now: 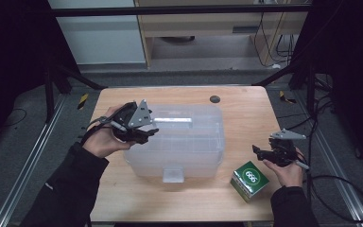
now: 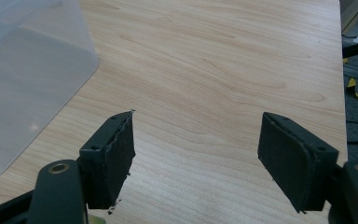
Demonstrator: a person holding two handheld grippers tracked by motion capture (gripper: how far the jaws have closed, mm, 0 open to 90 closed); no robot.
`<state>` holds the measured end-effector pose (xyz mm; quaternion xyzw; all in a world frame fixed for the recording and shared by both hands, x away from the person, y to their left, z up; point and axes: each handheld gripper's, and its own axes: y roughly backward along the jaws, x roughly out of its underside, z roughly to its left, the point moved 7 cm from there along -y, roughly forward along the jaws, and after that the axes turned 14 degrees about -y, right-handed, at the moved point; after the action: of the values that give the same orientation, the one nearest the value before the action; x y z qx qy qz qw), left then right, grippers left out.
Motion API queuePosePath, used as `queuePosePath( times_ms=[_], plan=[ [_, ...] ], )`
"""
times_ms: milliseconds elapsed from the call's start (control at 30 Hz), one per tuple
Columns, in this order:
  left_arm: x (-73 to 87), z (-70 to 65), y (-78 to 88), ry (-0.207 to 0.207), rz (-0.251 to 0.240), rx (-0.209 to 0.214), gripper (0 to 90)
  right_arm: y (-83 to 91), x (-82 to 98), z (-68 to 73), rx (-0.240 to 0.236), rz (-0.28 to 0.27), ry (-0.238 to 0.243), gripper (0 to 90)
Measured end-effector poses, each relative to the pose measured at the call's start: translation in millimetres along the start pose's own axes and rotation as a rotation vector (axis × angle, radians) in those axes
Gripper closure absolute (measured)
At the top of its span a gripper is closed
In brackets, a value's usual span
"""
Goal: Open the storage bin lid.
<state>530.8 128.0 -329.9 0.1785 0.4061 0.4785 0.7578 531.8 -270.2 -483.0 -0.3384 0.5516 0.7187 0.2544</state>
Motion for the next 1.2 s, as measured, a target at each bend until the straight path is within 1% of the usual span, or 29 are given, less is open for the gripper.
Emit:
queuePosePath(
  times_ms=[133,167,333,433,467,500,567,633,700,767,833,867,900,967,1033,1067,1100,1200],
  plan=[
    [-0.4,-0.6,-3.5,-0.012,0.006,0.007,41.0,-0.8,0.6,0.5,-0.002,0.005,0.007,27.9],
    [-0.2,-0.1,-5.1,-0.021,0.013,0.009,41.3,-0.8,0.6,0.6,-0.002,0.005,0.006,28.0],
    [-0.7,0.7,-8.4,-0.029,0.016,0.009,42.6,-0.6,0.5,0.6,-0.004,0.004,0.005,28.3],
    [-1.6,1.7,-10.5,-0.059,0.038,0.007,43.3,-0.9,0.8,0.8,-0.005,0.007,0.007,28.6],
    [-1.6,1.7,-10.5,-0.059,0.038,0.007,43.6,-0.9,0.8,0.8,-0.005,0.007,0.007,28.6],
    [-2.9,1.3,-12.7,-0.072,0.045,0.008,43.9,-1.1,1.1,1.1,-0.005,0.010,0.005,28.7],
    [-3.5,0.9,-14.1,-0.077,0.052,0.012,43.8,-1.1,1.2,1.1,-0.005,0.010,0.005,28.8],
    [-4.6,1.3,-16.2,-0.088,0.066,0.011,44.1,-1.2,1.3,1.2,-0.005,0.011,0.005,28.9],
    [-6.2,1.4,-18.6,-0.096,0.069,0.006,44.6,-1.3,1.6,1.6,-0.006,0.012,0.006,29.0],
    [-9.5,2.1,-20.5,-0.128,0.081,-0.002,45.4,-2.0,2.0,1.6,-0.006,0.014,0.011,29.7],
    [-10.4,2.2,-20.9,-0.133,0.082,-0.004,46.1,-2.2,2.3,1.8,-0.007,0.017,0.013,29.9],
    [-11.1,2.3,-21.5,-0.140,0.090,-0.006,46.4,-2.4,2.5,1.9,-0.007,0.018,0.014,30.0],
    [-12.6,3.0,-23.4,-0.165,0.106,-0.012,47.0,-2.5,2.8,2.2,-0.008,0.020,0.012,30.1],
    [-13.6,2.3,-25.8,-0.171,0.110,-0.011,47.6,-2.4,2.8,2.0,-0.009,0.021,0.016,30.6],
    [-13.2,1.2,-28.1,-0.188,0.128,-0.008,48.6,-1.9,2.8,2.2,-0.012,0.021,0.016,31.9],
    [-13.2,1.2,-28.1,-0.188,0.128,-0.008,49.2,-1.9,2.8,2.2,-0.012,0.021,0.016,31.9],
    [-13.0,-0.2,-30.5,-0.194,0.139,-0.009,49.7,-1.9,3.0,2.6,-0.016,0.023,0.014,32.6],
    [-13.3,0.3,-31.7,-0.203,0.144,-0.010,51.3,-2.3,3.5,3.3,-0.019,0.027,0.013,33.4]
  ],
)
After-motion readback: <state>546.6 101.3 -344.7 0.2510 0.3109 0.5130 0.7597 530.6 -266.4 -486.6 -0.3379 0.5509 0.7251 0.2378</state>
